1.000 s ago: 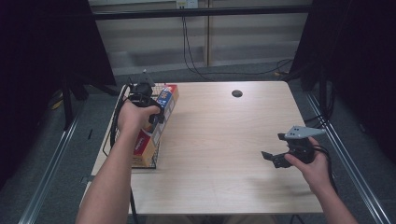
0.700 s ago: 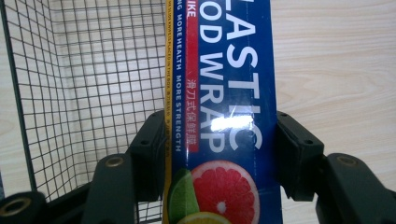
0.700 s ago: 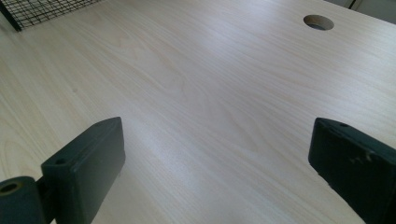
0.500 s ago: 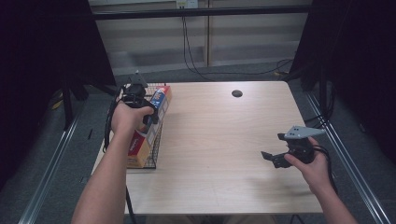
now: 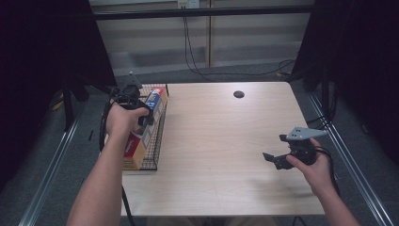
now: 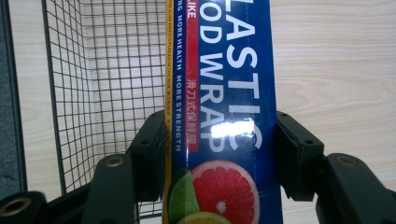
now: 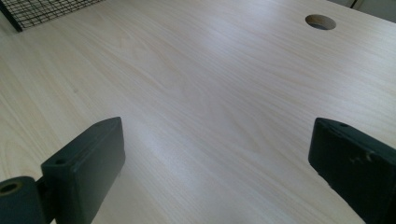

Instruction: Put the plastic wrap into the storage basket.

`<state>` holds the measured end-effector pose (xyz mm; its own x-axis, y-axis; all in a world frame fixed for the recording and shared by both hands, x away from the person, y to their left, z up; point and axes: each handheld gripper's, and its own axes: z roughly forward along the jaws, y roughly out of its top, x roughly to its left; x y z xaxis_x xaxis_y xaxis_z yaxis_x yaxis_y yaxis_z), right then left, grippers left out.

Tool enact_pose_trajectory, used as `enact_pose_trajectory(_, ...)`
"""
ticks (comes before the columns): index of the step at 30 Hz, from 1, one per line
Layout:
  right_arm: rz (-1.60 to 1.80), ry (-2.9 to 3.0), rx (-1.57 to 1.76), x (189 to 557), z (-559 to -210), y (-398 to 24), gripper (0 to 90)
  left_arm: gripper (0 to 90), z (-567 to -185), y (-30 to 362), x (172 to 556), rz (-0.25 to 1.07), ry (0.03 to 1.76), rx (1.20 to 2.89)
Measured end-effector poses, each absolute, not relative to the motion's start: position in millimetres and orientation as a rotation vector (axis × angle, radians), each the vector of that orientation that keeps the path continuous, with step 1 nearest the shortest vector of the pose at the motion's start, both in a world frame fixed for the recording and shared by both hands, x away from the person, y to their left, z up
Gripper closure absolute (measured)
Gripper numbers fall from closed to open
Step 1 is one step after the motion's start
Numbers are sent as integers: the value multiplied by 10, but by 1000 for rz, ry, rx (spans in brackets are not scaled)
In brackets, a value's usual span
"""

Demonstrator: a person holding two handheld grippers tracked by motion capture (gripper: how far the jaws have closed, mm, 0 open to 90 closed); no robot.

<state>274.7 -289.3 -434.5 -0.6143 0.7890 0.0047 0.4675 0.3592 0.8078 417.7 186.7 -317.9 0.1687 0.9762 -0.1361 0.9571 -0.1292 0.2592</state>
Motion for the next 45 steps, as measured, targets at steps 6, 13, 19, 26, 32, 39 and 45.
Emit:
enact_pose_trajectory(6, 1144, 2246, 1096, 2747, -4348, -2877, 36, 441, -3189, 1915, 4176, 94, 1877, 2147)
enact_pose_trajectory(13, 1148, 2252, 1099, 2745, -4355, -2885, 36, 440, -3257, 1967, 4176, 105, 1908, 2127)
enact_pose_trajectory(19, 1145, 2250, 1102, 2748, -4359, -2882, 35, 440, -3299, 2020, 4172, 111, 1918, 2123)
enact_pose_trajectory(26, 1154, 2254, 1100, 2748, -4363, -2881, 35, 440, -3353, 2070, 4180, 116, 1944, 2115)
enact_pose_trajectory(32, 1158, 2260, 1101, 2741, -4360, -2893, 35, 440, -3411, 2097, 4191, 123, 1953, 2108)
enact_pose_trajectory(39, 1160, 2255, 1109, 2742, -4362, -2899, 34, 439, -3498, 2111, 4197, 109, 1966, 2100)
enact_pose_trajectory(45, 1164, 2257, 1107, 2741, -4364, -2893, 34, 439, -3536, 2132, 4203, 117, 1976, 2095)
